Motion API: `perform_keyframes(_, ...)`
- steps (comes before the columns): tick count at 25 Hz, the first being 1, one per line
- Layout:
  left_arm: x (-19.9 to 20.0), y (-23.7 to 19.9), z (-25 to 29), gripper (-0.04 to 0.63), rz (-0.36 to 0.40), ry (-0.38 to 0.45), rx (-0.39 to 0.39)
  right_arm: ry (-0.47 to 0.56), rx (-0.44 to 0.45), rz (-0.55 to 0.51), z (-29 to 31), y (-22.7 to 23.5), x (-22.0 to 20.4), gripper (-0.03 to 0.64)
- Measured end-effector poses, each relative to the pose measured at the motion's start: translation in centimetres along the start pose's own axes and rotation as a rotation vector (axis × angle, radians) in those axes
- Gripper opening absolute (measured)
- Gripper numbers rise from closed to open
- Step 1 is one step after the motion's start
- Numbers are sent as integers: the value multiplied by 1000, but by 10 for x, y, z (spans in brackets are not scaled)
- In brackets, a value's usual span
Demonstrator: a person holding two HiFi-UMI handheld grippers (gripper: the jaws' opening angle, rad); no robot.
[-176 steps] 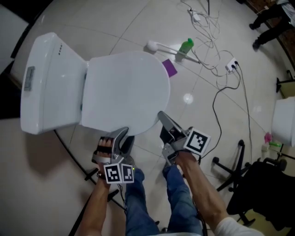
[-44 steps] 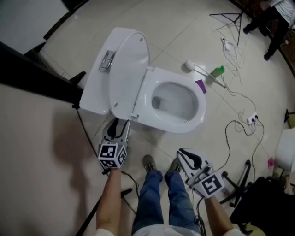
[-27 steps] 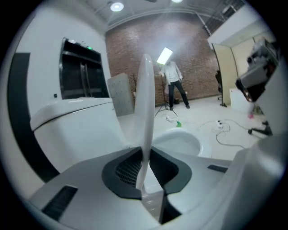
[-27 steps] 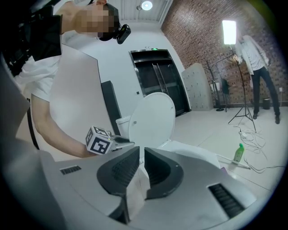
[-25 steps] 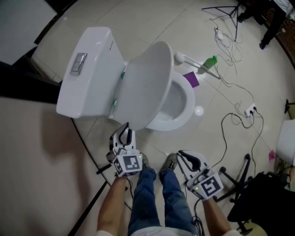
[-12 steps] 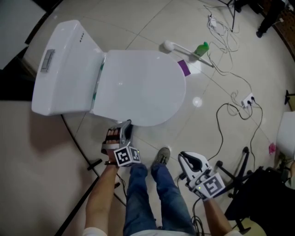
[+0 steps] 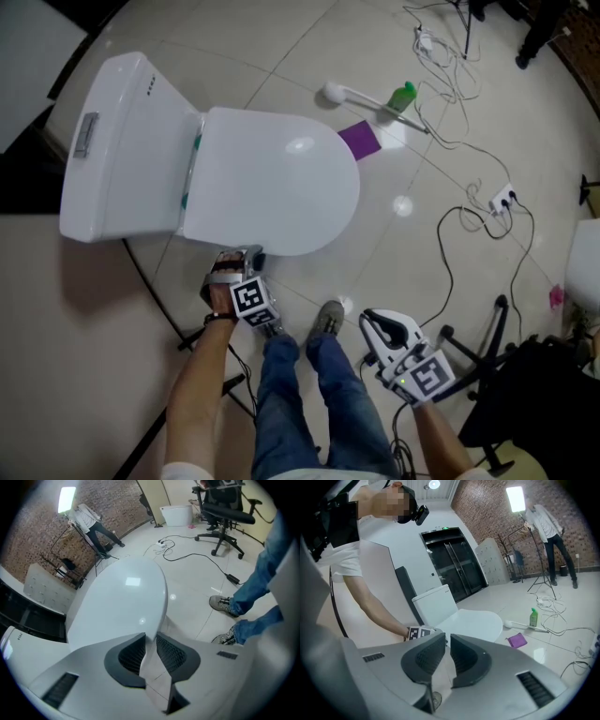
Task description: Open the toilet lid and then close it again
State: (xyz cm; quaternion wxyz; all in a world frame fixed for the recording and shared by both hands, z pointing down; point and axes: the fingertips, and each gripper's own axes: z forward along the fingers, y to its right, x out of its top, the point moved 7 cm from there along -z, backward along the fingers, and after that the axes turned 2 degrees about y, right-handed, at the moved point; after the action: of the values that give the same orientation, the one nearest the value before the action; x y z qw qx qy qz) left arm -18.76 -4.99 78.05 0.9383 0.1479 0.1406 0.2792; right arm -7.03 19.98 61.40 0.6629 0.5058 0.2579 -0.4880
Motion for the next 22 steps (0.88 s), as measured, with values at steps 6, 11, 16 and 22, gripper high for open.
perform_keyframes(6,20,11,-31,67,-146,226,55,8,-9,-16,-2,4,8,32)
perform_keyframes(11,51,-6,-116,67,-482,644,68,18,-55,-107,-9,12,36,32)
perform_keyframes(16,64,-69,-231,67,-723,1010,106,56,-124,-214,-27,14,100,32)
perform_keyframes(22,58,-130,-367,67,-770,1190,188,144,-156,-296,-47,-16,196,32)
